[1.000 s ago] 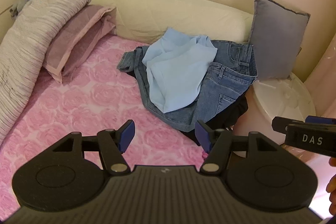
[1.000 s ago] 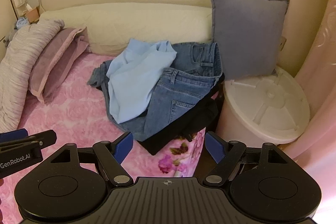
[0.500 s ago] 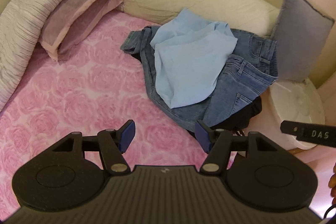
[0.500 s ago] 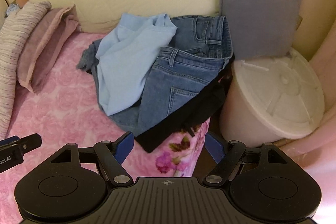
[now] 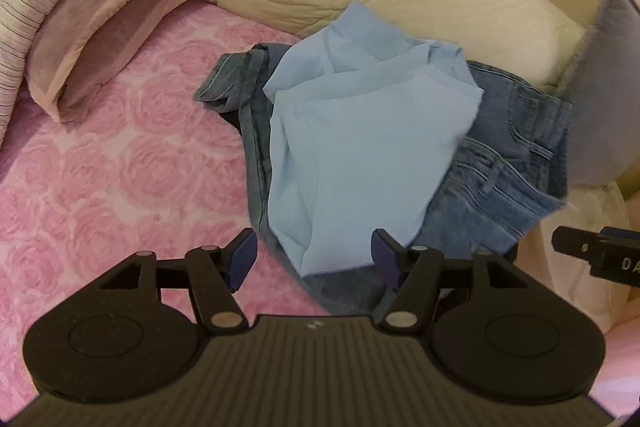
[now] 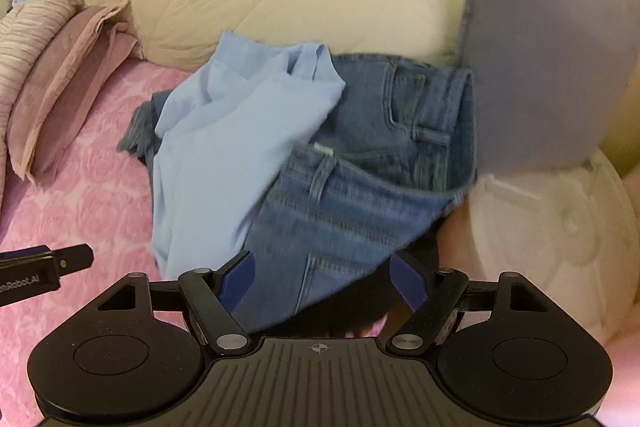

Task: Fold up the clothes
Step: 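Lower both grippers onto the light blue sweatshirt and close them on it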

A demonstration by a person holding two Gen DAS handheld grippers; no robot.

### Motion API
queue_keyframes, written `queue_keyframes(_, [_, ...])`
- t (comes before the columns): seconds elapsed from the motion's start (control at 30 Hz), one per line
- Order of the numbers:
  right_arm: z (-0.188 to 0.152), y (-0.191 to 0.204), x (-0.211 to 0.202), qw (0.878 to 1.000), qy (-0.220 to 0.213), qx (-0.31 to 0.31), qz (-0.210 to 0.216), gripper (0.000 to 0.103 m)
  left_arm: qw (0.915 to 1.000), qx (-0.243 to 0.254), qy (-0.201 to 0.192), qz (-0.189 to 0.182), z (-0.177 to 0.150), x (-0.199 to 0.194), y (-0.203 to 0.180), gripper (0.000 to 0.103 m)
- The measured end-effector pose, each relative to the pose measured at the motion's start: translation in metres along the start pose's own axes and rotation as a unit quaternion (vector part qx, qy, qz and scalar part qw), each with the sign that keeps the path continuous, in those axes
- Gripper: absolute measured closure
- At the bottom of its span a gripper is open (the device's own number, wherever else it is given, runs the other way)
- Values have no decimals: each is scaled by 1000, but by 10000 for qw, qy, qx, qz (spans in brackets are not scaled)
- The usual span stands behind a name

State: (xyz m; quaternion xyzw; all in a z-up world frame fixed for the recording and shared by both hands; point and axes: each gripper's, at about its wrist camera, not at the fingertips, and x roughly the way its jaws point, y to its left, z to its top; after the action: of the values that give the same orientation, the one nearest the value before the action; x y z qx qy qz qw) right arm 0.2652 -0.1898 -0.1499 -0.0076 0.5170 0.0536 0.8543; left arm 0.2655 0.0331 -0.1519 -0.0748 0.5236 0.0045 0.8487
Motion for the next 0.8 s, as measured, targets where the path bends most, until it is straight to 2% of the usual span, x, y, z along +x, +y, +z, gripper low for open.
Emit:
queue_keyframes(0.4, [85, -20, 90, 9998, 184, 48, 97, 24, 9966, -515, 634, -97, 59, 110, 17, 43])
queue_keyframes(0.6, [109, -20, 136, 9988, 375, 240, 183, 24, 9936, -672, 895, -160, 77, 163, 32, 43])
queue_keyframes(0.8, [121, -19, 179, 9973, 479, 497, 253, 24, 9871, -988, 1205, -363, 81, 210, 47, 43])
